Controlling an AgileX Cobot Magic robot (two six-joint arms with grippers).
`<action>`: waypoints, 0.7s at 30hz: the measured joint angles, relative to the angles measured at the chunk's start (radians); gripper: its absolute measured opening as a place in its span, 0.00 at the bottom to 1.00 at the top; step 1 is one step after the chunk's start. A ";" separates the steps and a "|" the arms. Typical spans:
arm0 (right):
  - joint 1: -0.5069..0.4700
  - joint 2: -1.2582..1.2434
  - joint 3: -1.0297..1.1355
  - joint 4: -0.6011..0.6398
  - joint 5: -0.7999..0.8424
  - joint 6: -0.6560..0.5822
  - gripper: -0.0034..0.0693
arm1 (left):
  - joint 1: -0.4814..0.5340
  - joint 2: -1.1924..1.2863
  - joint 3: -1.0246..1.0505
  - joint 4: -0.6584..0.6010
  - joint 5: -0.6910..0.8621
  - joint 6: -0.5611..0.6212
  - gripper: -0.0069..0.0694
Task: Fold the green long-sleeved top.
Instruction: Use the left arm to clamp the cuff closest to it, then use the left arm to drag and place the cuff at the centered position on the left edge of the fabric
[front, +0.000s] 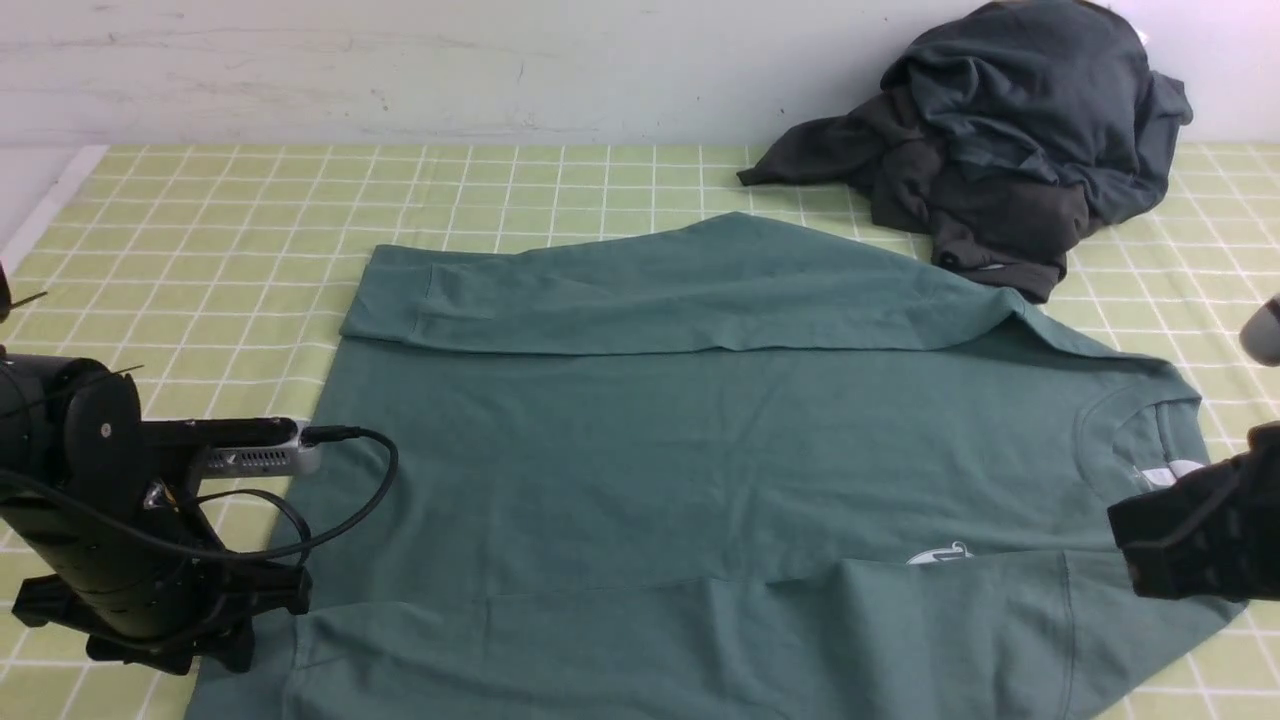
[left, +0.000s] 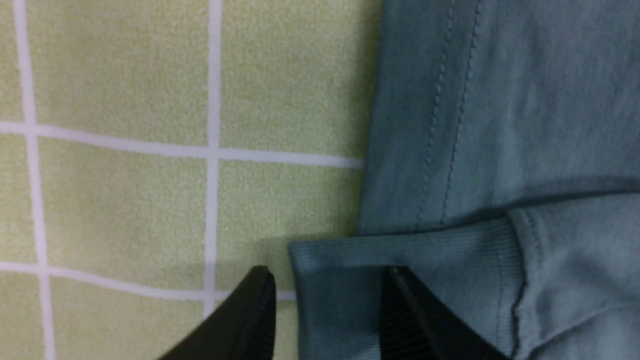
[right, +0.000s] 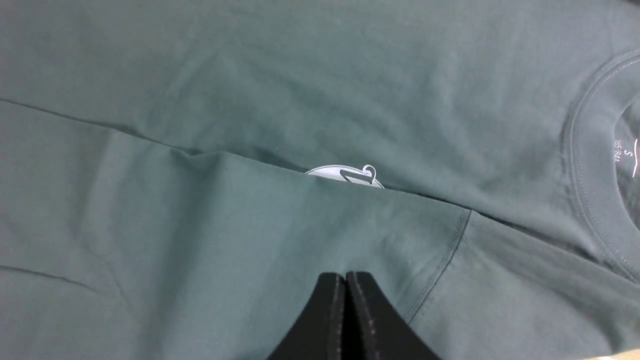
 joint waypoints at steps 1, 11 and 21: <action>0.000 0.000 0.000 0.004 0.000 -0.001 0.03 | 0.000 0.001 -0.001 0.000 0.000 0.000 0.46; 0.000 0.000 0.000 0.019 -0.015 -0.004 0.03 | -0.001 0.009 -0.023 -0.015 0.007 0.014 0.14; 0.000 0.000 0.000 0.019 -0.029 -0.006 0.03 | -0.099 -0.213 -0.146 -0.009 0.056 0.084 0.10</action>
